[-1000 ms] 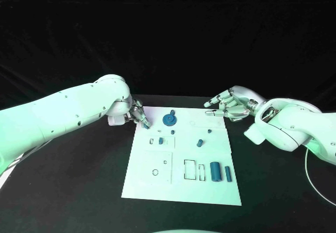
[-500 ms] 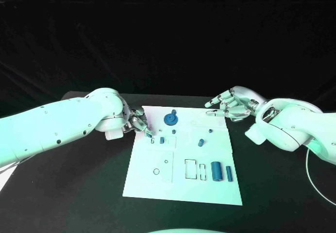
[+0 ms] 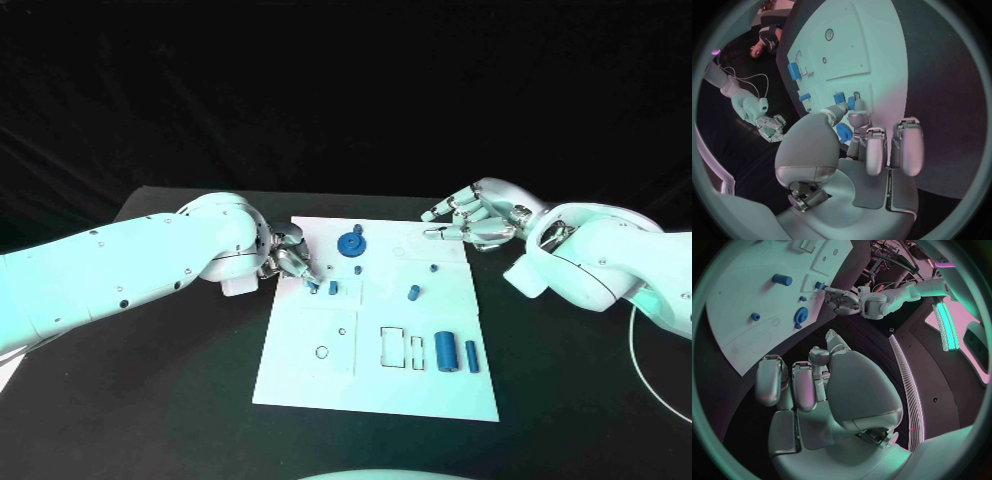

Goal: Assemble the parts on the task board

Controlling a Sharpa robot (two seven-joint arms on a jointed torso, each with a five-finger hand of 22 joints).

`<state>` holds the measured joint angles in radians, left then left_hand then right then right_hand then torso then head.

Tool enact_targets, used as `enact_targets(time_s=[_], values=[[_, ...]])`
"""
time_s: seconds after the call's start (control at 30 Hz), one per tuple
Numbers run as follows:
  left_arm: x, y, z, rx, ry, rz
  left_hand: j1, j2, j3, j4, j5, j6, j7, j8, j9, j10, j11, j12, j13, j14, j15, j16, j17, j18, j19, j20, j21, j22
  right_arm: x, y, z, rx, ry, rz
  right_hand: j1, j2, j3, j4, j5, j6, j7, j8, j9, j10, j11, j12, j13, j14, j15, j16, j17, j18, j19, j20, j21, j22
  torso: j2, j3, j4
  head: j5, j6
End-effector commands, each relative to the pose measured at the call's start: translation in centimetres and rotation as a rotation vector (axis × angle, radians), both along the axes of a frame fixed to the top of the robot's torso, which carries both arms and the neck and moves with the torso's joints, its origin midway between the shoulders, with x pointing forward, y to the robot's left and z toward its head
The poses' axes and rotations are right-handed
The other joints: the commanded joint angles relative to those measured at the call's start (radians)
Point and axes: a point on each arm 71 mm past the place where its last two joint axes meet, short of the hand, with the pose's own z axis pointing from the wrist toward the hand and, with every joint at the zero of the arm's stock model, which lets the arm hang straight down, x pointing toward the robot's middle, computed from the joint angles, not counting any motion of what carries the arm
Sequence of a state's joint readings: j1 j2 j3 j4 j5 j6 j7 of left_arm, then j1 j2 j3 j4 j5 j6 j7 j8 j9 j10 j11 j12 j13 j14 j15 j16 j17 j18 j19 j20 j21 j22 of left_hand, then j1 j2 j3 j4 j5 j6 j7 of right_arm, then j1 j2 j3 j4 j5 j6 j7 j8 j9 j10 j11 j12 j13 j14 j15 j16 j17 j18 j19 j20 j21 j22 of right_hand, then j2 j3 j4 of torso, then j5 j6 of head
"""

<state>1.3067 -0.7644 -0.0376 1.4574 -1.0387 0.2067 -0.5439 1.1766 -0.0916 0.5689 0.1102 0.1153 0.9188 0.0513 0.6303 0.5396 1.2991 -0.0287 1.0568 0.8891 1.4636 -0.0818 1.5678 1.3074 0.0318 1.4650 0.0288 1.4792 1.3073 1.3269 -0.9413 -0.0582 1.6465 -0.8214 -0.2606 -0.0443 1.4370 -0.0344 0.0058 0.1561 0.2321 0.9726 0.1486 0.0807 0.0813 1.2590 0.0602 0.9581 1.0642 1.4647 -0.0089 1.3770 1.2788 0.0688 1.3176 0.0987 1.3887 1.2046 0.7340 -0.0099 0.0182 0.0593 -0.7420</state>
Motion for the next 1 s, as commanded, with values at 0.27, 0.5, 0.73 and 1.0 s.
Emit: enact_targets(time_s=[0.27,0.5,0.73,1.0], values=[[-0.08,-0.33,-0.38,0.031,0.000,-0.035,0.002,0.005,0.135,-0.129,0.003,0.001,-0.006,0.005,-0.001,0.008,0.000,0.004,0.002,0.107,-0.004,0.003,0.263,-0.007,0.069,-0.009,0.003,0.174,-0.10,0.17,-0.10,-0.002,0.008,0.017,-0.009,0.003,0.002,0.003,0.004,0.005,0.000,-0.003,0.000,-0.006,-0.001,0.000,0.000,0.040,-0.006,-0.004,-0.001,0.015,-0.006,-0.002,-0.005,-0.001,-0.001,-0.0001,-0.0009,0.001,-0.004],[-0.08,-0.15,-0.52,0.047,0.008,-0.035,0.002,0.002,0.138,-0.132,0.003,0.002,-0.006,0.005,-0.002,0.009,-0.001,0.004,0.001,0.107,-0.004,0.003,0.263,-0.007,0.069,-0.009,0.004,0.175,-0.11,0.14,-0.11,-0.002,0.009,0.018,-0.009,0.003,0.002,0.003,0.004,0.005,0.000,-0.003,0.000,-0.006,-0.001,0.000,0.000,0.040,-0.006,-0.004,-0.001,0.015,-0.006,-0.002,-0.005,-0.001,0.000,-0.0003,0.0008,0.001,-0.004],[-0.10,0.00,-0.58,0.065,0.013,-0.036,0.002,-0.002,0.142,-0.136,0.005,0.004,-0.006,0.005,-0.003,0.010,-0.001,0.004,0.001,0.107,-0.005,0.003,0.263,-0.008,0.071,-0.009,0.007,0.178,-0.13,0.15,-0.12,-0.002,0.010,0.019,-0.009,0.003,0.002,0.003,0.004,0.005,0.000,-0.003,0.000,-0.006,-0.001,0.000,0.000,0.040,-0.006,-0.004,-0.001,0.015,-0.006,-0.002,-0.005,-0.001,0.000,-0.0007,-0.0004,0.003,-0.008],[-0.13,0.16,-0.61,0.076,0.016,-0.033,0.001,-0.005,0.145,-0.138,0.009,0.005,-0.007,0.005,-0.004,0.012,-0.002,0.005,0.003,0.107,-0.005,0.003,0.263,-0.008,0.071,-0.009,0.008,0.178,-0.13,0.16,-0.13,-0.002,0.011,0.020,-0.009,0.003,0.002,0.003,0.004,0.005,0.000,-0.003,0.000,-0.006,-0.001,0.000,0.000,0.040,-0.006,-0.004,-0.001,0.015,-0.006,-0.002,-0.005,-0.001,-0.001,-0.0008,0.0010,0.004,-0.007]])
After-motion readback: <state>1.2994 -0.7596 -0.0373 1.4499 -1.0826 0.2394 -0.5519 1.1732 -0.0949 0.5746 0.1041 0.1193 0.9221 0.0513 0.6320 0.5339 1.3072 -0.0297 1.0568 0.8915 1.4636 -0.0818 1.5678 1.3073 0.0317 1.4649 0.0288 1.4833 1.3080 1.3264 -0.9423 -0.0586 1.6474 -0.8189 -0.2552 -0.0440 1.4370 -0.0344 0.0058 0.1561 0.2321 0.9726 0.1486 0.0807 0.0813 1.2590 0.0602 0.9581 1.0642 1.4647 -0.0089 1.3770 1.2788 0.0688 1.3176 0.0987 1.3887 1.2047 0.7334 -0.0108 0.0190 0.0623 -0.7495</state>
